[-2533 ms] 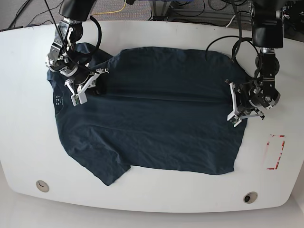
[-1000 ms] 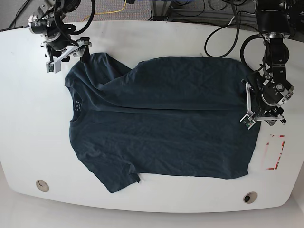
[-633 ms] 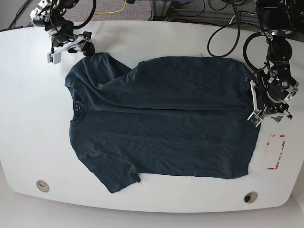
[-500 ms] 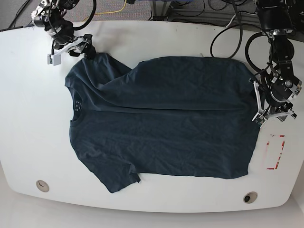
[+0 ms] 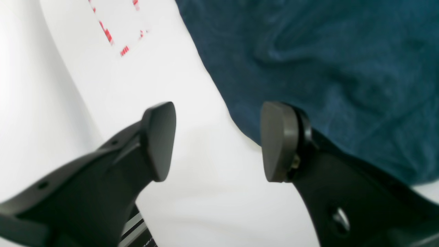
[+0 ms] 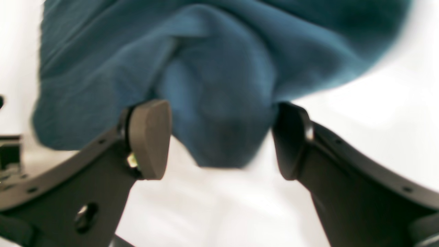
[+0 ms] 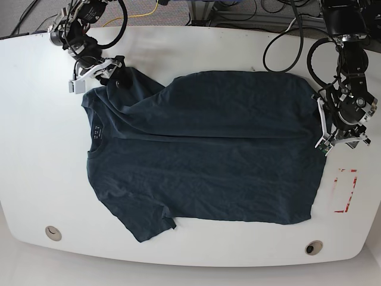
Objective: Layout the t-shirt on the table in an organized manner, then fold the t-shirt properly
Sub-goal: 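Pull the shoulder corners outward with both grippers to smooth the shirt, then grasp the shirt's shoulder corners with both grippers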
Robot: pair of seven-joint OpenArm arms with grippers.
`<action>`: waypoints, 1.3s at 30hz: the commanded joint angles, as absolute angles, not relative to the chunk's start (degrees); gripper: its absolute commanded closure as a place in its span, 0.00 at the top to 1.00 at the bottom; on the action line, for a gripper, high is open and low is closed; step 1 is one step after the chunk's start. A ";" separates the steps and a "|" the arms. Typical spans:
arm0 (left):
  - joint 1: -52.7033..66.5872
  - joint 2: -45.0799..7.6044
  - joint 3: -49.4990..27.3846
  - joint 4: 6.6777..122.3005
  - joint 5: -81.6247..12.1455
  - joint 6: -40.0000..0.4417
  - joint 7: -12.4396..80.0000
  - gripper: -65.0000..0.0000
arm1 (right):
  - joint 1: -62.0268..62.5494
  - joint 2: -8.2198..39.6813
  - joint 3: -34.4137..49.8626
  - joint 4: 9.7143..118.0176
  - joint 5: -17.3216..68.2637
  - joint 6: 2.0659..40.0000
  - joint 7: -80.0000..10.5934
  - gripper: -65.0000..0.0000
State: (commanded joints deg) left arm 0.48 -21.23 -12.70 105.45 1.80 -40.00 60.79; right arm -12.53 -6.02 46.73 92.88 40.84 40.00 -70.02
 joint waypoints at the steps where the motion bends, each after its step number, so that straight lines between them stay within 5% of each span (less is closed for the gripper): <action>1: 0.84 -21.23 -12.70 105.54 1.80 -40.00 60.79 0.56 | -12.44 -6.11 46.37 92.88 40.84 40.00 -70.02 0.68; 8: 1.54 -21.32 -12.79 105.80 1.89 -40.00 60.79 0.56 | -12.35 -6.20 46.37 92.88 40.92 40.00 -70.02 0.67; 11: 2.51 -21.49 -13.67 105.80 1.89 -40.00 60.79 0.56 | -12.53 -6.11 46.37 92.97 40.92 40.00 -70.02 0.59; 19: 4.09 -19.65 -22.11 105.45 1.71 -40.00 60.79 0.56 | -12.53 -5.76 46.29 92.97 40.57 40.00 -70.02 0.01; 26: 3.74 -15.43 -33.45 104.92 -2.51 -40.00 60.88 0.57 | -12.53 -5.67 46.29 93.14 40.66 40.00 -70.02 0.00; 39: 6.55 -13.93 -41.71 96.22 -15.34 -40.00 67.56 0.57 | -12.70 -5.58 46.29 94.73 40.57 40.00 -70.02 0.00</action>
